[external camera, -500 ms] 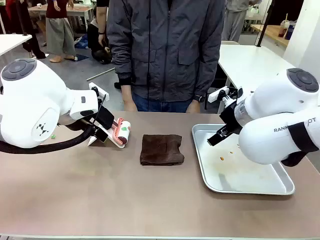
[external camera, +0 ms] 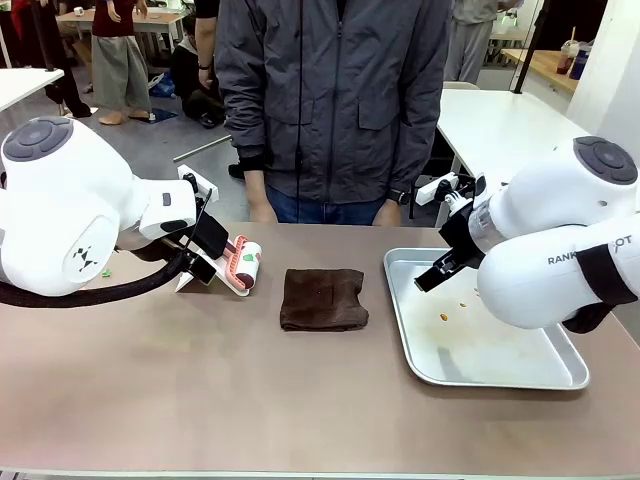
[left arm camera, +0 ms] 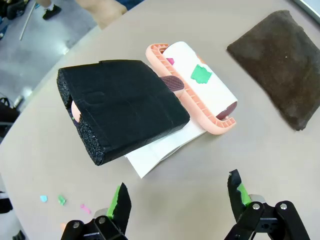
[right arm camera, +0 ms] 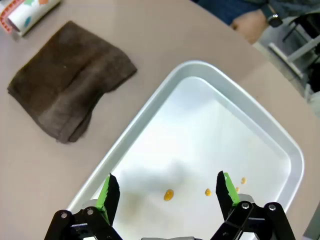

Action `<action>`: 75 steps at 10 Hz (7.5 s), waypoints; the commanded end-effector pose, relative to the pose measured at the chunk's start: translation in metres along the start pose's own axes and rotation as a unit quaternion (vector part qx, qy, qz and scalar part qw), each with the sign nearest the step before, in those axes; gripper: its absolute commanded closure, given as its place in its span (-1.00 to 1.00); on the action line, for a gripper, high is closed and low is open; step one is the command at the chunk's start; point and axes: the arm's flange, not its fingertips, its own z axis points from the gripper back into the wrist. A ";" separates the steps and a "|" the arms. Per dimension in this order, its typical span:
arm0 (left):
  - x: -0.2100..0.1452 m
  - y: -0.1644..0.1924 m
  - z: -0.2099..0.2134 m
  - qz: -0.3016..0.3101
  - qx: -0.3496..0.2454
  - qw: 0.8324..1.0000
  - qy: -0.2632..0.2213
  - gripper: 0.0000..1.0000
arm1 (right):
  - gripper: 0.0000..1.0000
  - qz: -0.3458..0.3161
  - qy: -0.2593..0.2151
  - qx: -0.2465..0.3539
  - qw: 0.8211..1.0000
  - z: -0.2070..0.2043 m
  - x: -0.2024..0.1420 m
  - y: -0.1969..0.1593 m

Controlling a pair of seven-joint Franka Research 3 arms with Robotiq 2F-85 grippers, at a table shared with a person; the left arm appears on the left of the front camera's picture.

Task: Clean the surface of the table.
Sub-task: Hold the Lint Roller with your left hand and the towel with your right hand.

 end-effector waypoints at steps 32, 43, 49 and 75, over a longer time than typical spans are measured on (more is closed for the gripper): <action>-0.248 0.237 0.129 0.482 -0.352 0.778 -0.194 -1.00 | -1.00 -0.490 -0.211 0.425 0.731 0.162 -0.246 -0.207; -0.012 0.163 0.083 0.319 -0.351 0.880 -0.016 -1.00 | -1.00 -0.214 0.007 0.349 0.912 0.074 0.032 -0.017; 0.016 0.143 0.045 0.301 -0.343 0.889 0.031 -1.00 | -1.00 -0.392 0.058 0.276 0.876 -0.022 0.075 0.037; 0.068 0.156 -0.058 0.337 -0.374 0.857 0.111 -1.00 | -1.00 -0.379 0.231 -0.004 0.896 -0.147 0.144 0.083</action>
